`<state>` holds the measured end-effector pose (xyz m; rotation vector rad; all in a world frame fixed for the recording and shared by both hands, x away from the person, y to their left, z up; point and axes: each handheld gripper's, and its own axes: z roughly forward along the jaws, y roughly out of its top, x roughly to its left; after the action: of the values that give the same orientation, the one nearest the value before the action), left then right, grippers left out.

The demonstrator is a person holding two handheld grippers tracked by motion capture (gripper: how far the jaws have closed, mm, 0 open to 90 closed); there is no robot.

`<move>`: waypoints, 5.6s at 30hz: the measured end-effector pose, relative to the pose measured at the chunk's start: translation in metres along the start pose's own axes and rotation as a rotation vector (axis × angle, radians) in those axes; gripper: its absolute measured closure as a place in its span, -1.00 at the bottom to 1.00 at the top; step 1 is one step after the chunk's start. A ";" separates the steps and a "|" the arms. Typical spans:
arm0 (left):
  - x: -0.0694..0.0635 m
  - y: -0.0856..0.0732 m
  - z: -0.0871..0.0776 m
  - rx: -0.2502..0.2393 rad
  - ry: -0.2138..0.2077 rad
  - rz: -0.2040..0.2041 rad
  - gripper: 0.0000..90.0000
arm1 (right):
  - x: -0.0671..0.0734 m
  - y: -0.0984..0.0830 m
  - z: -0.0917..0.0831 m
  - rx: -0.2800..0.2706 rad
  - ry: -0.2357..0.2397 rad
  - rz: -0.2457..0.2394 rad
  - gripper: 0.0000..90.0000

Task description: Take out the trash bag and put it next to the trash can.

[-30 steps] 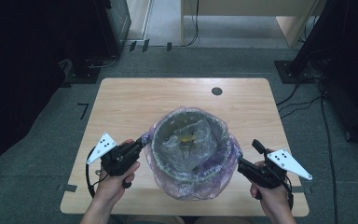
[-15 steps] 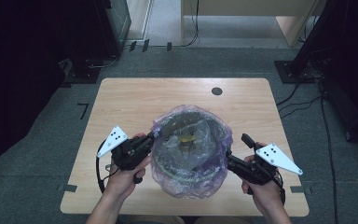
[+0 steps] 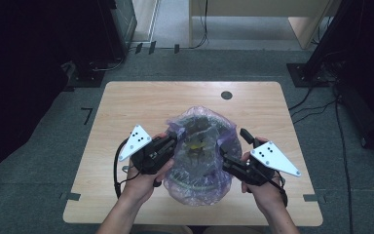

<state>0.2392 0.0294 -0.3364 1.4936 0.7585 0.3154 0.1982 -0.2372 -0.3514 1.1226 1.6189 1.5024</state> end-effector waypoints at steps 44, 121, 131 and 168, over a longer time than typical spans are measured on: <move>-0.038 0.010 0.010 -0.016 -0.321 0.000 0.88 | 0.049 0.014 0.018 -0.089 0.101 -0.318 0.56; 0.148 -0.160 -0.091 0.568 0.734 -0.060 -1.00 | 0.014 0.077 -0.016 -0.387 -0.152 -0.104 1.00; 0.149 -0.160 -0.090 0.569 0.735 -0.061 -1.00 | 0.001 0.089 -0.031 -0.454 -0.248 -0.090 1.00; 0.149 -0.159 -0.088 0.568 0.737 -0.062 -1.00 | -0.108 0.026 -0.060 -0.350 -0.611 -0.075 1.00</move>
<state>0.2525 0.1765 -0.5196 1.8917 1.5743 0.6584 0.1942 -0.3607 -0.3272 1.1541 0.9321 1.1744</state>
